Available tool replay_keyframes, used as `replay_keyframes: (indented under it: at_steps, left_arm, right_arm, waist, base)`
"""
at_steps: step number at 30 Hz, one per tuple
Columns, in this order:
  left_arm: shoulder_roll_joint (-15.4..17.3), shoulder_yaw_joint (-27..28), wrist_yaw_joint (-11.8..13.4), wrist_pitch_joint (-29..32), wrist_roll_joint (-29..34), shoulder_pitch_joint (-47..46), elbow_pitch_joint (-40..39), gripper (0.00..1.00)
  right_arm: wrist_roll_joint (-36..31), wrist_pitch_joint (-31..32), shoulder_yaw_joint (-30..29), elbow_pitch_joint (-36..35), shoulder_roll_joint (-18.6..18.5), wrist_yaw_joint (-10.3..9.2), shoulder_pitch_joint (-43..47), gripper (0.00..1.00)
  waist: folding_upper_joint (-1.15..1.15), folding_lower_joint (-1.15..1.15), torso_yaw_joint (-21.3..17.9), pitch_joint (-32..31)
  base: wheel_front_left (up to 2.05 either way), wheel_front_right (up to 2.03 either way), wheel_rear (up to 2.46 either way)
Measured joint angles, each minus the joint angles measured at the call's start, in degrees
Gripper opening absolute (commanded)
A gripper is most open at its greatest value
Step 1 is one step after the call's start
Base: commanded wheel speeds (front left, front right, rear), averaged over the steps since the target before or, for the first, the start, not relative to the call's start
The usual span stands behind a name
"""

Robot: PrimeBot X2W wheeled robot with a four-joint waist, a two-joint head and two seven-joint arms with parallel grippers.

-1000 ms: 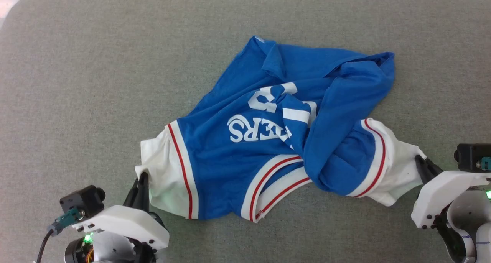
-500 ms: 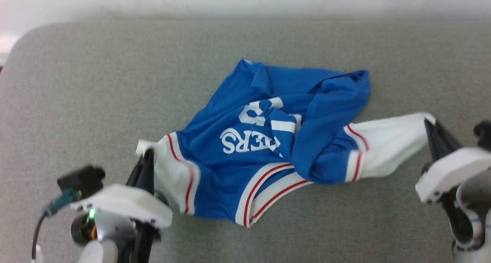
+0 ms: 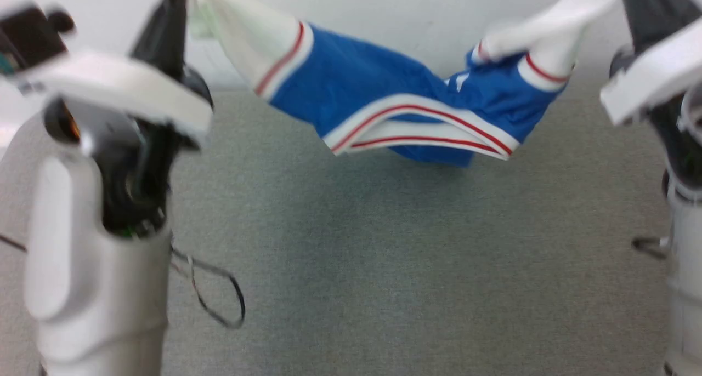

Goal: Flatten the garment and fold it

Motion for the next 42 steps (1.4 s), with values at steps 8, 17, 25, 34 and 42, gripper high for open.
replay_keyframes:
  at_steps: [8,17,25,34,42]
  left_arm:
    - [1.9,-0.2,1.3,4.8,0.1,-13.9,6.4,0.00]
    - [4.0,-1.0,2.6,9.8,0.5,-22.3,11.1,0.00]
    - [5.1,-2.1,6.1,13.0,3.0,-28.3,15.4,0.00]
    - [4.5,-2.7,6.5,3.3,7.6,-46.7,22.0,0.00]
    - [2.9,-0.9,3.3,-9.7,7.5,-58.5,27.7,0.00]
  right_arm:
    - [0.4,1.4,2.2,6.1,-2.2,0.00,-13.0,0.00]
    - [1.5,5.6,4.7,8.1,-2.5,0.01,-20.9,0.00]
    - [-0.7,9.5,3.6,14.6,-1.8,0.00,-27.6,0.00]
    - [-10.6,2.0,3.1,28.1,0.6,0.01,-46.5,0.00]
    - [-16.6,-6.6,1.5,38.2,1.2,0.01,-58.5,0.00]
  waist:
    - [0.00,0.00,-1.8,-2.3]
    - [0.00,0.00,-2.4,-2.0]
    - [0.00,0.01,-2.8,2.7]
    - [0.00,0.02,-3.6,12.6]
    - [0.00,0.02,-4.3,21.8]
  base:
    - [0.00,0.00,0.00]
    - [0.00,0.00,0.00]
    - [0.00,0.00,0.00]
    - [0.00,0.00,0.00]
    - [0.00,0.00,0.00]
